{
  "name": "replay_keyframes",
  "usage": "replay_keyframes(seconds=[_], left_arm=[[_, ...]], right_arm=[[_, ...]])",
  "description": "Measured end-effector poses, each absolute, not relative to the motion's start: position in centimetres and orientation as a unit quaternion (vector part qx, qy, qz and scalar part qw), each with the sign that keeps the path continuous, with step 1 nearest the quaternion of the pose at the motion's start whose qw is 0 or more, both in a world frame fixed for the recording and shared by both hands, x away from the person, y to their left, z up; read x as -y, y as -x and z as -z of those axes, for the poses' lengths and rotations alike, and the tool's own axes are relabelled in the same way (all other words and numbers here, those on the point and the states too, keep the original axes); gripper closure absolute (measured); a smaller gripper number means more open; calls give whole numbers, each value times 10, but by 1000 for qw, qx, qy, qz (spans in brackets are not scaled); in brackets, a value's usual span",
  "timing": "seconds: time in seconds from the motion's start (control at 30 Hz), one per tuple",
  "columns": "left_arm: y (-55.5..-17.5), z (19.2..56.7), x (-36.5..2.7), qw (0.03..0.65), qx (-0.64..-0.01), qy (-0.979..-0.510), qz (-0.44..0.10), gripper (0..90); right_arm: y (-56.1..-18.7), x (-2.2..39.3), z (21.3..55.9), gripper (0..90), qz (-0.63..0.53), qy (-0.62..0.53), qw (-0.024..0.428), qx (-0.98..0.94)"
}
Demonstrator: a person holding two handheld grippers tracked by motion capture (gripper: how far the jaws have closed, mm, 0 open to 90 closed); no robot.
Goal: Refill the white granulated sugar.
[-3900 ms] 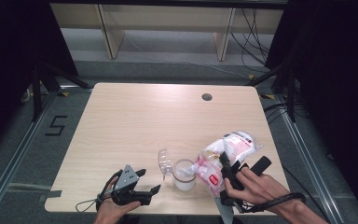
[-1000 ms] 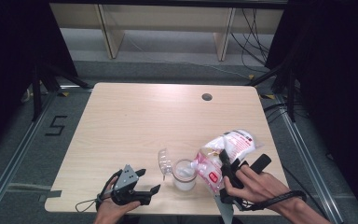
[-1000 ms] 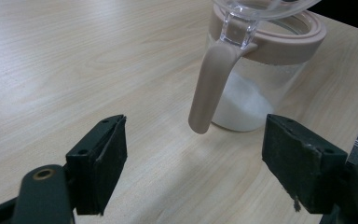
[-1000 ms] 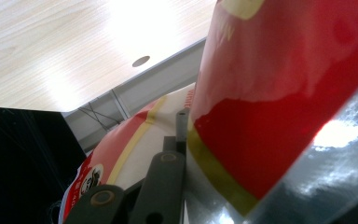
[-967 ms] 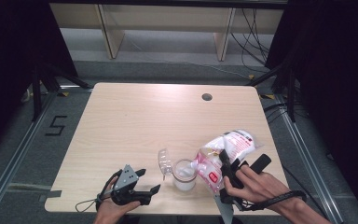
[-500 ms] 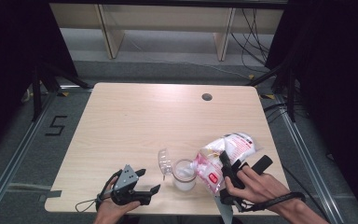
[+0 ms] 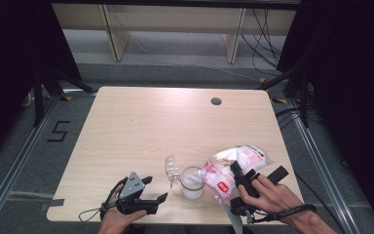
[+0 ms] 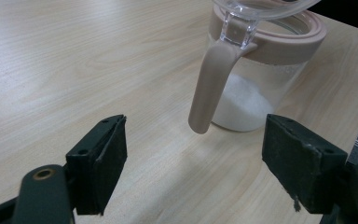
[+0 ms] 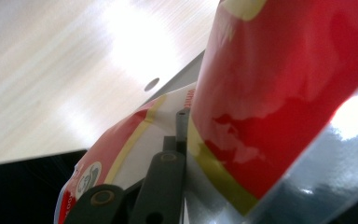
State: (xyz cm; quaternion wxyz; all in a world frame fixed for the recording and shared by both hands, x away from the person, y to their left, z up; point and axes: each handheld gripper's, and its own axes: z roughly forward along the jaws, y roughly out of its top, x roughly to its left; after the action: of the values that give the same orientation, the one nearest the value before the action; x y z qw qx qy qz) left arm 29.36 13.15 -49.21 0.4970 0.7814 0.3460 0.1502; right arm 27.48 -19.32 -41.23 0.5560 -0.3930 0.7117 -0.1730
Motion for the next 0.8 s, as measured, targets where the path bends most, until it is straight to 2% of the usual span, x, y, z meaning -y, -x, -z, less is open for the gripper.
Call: replay_keyframes(seconds=[0.23, 0.4, 0.53, 0.8], left_arm=[[-294, 492, -131, 496, -346, -782, -150, 218], [-294, 492, -131, 495, -346, -783, -150, 218], [-294, 492, -132, 496, -346, -782, -151, 219], [-294, 492, -131, 496, -347, -782, -150, 219]], right_arm=[[-277, 201, 416, 857, 114, 351, 567, -736], [-278, 203, 421, 859, 102, 362, 569, -732], [-274, 211, 424, 859, 70, 295, 576, -759], [-279, 216, 425, 862, 22, 267, 578, -771]])
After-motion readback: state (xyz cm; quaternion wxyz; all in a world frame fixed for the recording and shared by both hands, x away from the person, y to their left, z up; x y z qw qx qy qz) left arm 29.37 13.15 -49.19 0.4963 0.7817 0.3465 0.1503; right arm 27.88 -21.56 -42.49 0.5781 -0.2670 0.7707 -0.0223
